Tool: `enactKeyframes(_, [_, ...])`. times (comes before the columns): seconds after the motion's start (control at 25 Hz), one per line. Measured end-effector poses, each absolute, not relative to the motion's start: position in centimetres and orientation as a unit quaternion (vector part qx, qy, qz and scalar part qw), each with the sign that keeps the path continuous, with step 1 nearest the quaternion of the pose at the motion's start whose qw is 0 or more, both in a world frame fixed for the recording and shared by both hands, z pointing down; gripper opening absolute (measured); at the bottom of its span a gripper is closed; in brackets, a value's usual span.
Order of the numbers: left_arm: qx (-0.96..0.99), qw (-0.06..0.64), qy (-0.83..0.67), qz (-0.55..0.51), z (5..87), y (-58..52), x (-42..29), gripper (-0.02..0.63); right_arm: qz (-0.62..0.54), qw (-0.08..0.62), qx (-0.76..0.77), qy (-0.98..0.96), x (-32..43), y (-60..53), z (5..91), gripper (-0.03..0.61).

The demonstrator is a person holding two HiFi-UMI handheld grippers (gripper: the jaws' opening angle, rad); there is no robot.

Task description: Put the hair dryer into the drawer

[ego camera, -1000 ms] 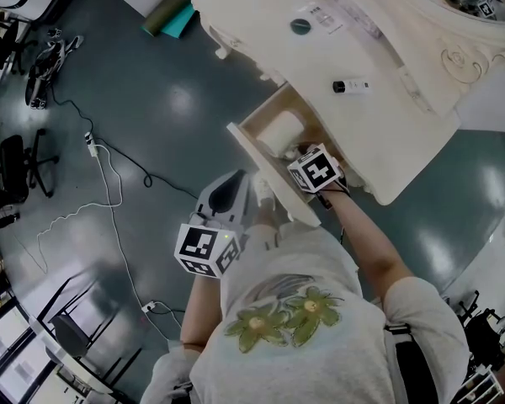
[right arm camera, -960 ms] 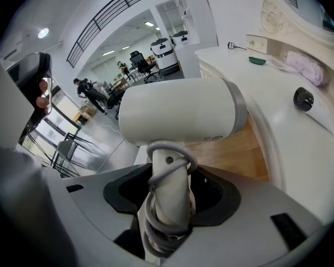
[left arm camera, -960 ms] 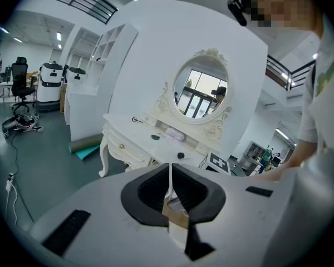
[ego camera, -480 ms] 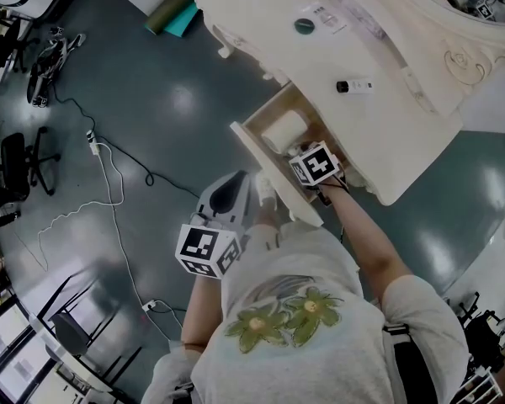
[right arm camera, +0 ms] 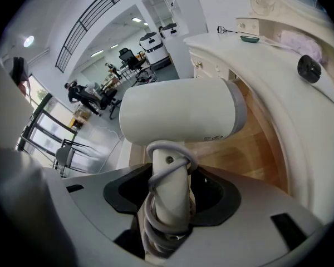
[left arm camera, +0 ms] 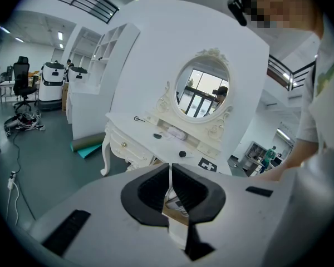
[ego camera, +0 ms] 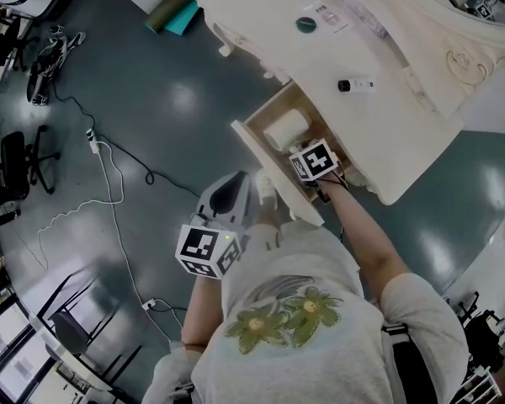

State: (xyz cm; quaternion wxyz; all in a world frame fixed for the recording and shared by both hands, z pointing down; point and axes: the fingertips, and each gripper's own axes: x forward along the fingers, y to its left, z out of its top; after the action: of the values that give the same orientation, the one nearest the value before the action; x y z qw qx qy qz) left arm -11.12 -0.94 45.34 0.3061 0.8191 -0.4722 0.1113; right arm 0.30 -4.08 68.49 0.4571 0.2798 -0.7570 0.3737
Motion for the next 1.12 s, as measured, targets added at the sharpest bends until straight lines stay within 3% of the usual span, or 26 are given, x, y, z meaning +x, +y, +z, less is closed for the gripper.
enactKeyframes(1.12, [0.812, 0.315, -0.477, 0.118, 46.0, -1.0, -12.4, 0.023, 0.39, 0.475, 0.294, -0.732, 0.5, -4.2, 72.1, 0.219])
